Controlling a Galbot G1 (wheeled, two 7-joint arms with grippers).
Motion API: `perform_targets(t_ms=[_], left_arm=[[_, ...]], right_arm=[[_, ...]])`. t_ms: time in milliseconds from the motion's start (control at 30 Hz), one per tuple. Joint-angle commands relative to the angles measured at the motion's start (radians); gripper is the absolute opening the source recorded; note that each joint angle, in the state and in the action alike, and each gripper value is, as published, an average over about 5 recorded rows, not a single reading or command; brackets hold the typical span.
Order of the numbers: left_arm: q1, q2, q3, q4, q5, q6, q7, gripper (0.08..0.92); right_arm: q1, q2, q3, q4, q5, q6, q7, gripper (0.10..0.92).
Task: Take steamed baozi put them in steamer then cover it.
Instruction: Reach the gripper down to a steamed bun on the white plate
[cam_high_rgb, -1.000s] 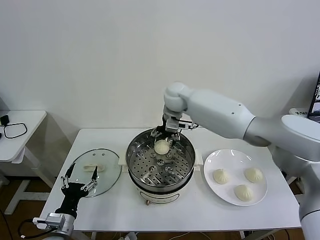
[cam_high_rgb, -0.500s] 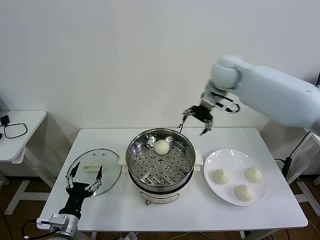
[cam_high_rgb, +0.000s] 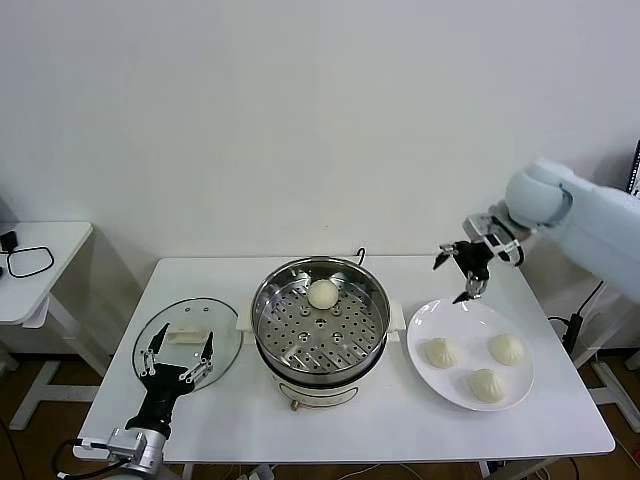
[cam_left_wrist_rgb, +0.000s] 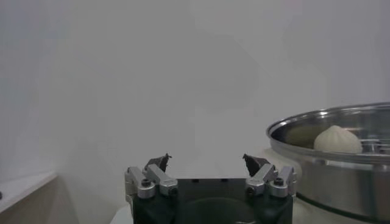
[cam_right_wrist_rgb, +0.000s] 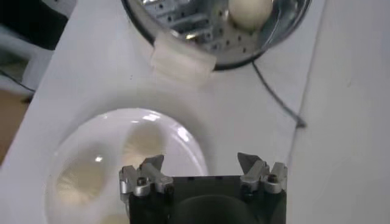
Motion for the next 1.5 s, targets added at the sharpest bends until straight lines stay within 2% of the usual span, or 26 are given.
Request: perform_targets(t_ms=[33, 467, 1500], left_arm=[[-0.001, 0.0, 0.004, 0.004, 0.002, -0.001, 0.0, 0.823], [-0.014, 0.003, 0.001, 0.023, 0.002, 0.001, -0.001, 0.823], [-0.007, -0.002, 0.006, 0.025, 0.009, -0.006, 0.0, 0.823]], right_arm=[[-0.189, -0.049, 0.09, -0.003, -0.047, -0.099, 0.02, 0.823], [-0.369, 0.001, 0.205, -0.051, -0.111, -0.086, 0.028, 0.823], [-0.47, 0.089, 0.305, -0.114, -0.178, -0.059, 0.097, 0.823]])
